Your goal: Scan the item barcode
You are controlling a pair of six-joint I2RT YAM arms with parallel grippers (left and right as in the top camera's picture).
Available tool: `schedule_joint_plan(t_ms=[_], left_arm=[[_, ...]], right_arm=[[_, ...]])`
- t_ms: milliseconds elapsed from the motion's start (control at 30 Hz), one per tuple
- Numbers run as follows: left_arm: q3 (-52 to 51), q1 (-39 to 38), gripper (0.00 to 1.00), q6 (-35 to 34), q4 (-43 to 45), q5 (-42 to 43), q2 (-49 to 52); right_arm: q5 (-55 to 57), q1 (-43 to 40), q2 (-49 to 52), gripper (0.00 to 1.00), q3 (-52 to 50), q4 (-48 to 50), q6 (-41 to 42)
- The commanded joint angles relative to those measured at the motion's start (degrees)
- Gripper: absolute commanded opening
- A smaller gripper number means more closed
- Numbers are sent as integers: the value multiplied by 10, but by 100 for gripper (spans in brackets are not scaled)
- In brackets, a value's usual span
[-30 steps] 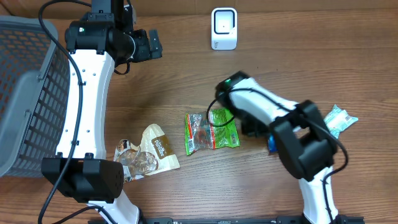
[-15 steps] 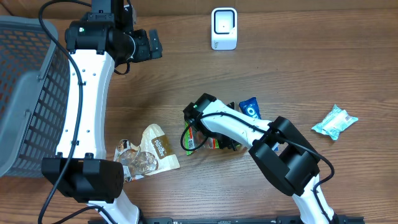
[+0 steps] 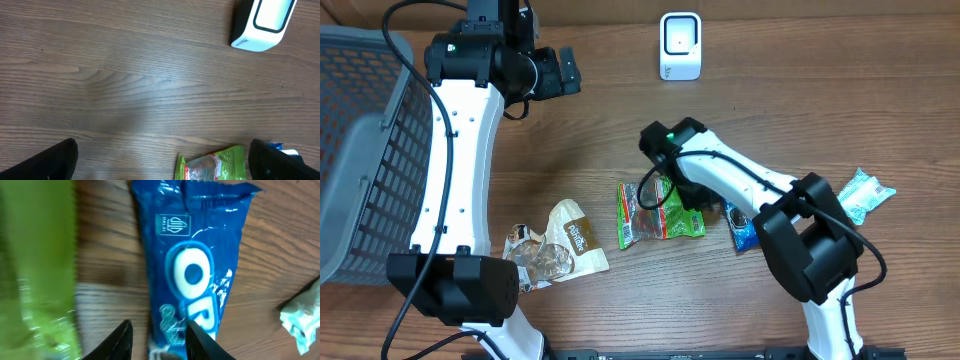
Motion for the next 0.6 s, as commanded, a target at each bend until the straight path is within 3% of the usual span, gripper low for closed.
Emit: schedule_joint_plan(t_ms=[0, 233, 500, 533, 567], left_arm=[[8, -2, 100, -6, 0, -3, 1], [8, -2, 100, -5, 0, -3, 1], [8, -2, 100, -6, 0, -3, 1], [8, -2, 100, -6, 0, -3, 1], [8, -2, 100, -5, 0, -3, 1]], right_arm=[[6, -19, -17, 35, -24, 14, -55], [43, -44, -17, 38, -67, 68, -78], [36, -43, -17, 21, -70, 64, -119], [33, -43, -17, 16, -70, 59, -122], [24, -43, -17, 4, -70, 52, -122]])
